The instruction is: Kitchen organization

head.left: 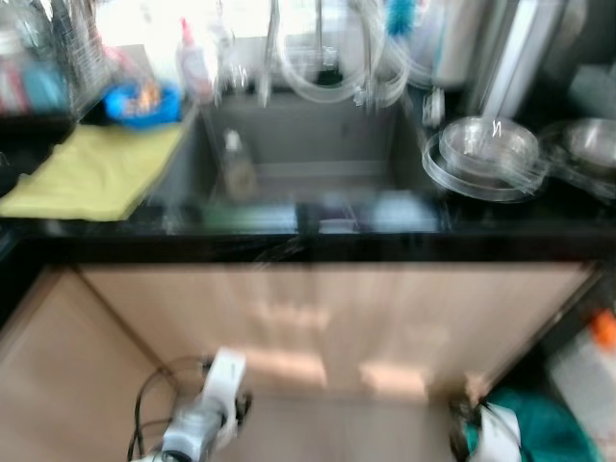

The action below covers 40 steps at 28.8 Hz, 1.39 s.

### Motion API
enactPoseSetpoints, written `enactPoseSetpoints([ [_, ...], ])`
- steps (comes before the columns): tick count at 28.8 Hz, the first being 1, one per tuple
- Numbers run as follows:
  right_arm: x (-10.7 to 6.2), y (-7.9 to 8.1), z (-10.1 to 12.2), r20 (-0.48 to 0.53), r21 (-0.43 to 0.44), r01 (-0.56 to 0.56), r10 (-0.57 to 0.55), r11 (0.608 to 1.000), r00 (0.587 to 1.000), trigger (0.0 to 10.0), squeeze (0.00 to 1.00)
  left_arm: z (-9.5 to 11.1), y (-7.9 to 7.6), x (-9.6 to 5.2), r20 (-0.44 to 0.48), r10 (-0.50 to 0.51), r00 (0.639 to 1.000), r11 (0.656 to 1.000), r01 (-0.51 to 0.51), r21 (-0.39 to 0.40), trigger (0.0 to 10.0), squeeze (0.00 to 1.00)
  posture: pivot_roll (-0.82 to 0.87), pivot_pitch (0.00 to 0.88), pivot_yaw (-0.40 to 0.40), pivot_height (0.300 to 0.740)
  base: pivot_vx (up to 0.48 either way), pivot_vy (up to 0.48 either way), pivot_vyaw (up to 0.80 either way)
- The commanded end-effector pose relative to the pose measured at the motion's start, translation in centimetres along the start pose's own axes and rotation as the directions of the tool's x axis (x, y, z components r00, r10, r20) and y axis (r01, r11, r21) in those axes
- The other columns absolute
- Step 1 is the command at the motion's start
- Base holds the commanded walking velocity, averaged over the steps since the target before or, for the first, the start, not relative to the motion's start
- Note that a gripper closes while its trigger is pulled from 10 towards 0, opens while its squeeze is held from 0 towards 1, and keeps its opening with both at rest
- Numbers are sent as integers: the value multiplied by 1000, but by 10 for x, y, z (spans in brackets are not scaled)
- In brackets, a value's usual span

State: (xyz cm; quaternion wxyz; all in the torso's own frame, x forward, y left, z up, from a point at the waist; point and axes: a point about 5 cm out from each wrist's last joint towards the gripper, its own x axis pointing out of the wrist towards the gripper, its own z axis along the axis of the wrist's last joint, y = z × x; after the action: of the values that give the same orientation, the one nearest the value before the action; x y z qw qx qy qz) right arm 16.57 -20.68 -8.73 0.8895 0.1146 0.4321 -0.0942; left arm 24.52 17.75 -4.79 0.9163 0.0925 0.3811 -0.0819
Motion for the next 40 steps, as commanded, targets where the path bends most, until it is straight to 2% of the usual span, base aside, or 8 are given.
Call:
enactPoseSetpoints([
  [1, -2, -14, 2, 2, -6, 35, -35, 999, 999, 10000, 0, -3, -12, 1, -15, -28, 999, 999, 28, -22, 10000, 0, -107, 0, 57, 740, 0, 0, 0],
  [13, -2, -12, 2, 4, -1, 28, -28, 1000, 1000, 10000, 0, 5, -11, 2, 18, -29, 999, 999, 30, -19, 10000, 0, -100, 0, 62, 740, 0, 0, 0],
  [31, -2, -12, 2, 3, -3, 31, -31, 1000, 1000, 10000, 0, 5, -10, 2, 25, -27, 999, 999, 28, -21, 10000, 0, -97, 0, 57, 740, 379, 0, 0],
  [35, -2, -13, 2, 1, 3, 32, -32, 999, 999, 10000, 0, 4, -10, 2, 25, -27, 999, 999, 28, -21, 10000, 0, -98, 0, 57, 740, 375, 0, -528],
  [40, -2, -13, 2, 5, -8, 35, -35, 999, 999, 10000, 0, 4, -10, 2, 28, -29, 999, 999, 30, -25, 10000, 0, -98, 0, 55, 740, 0, 0, 0],
])
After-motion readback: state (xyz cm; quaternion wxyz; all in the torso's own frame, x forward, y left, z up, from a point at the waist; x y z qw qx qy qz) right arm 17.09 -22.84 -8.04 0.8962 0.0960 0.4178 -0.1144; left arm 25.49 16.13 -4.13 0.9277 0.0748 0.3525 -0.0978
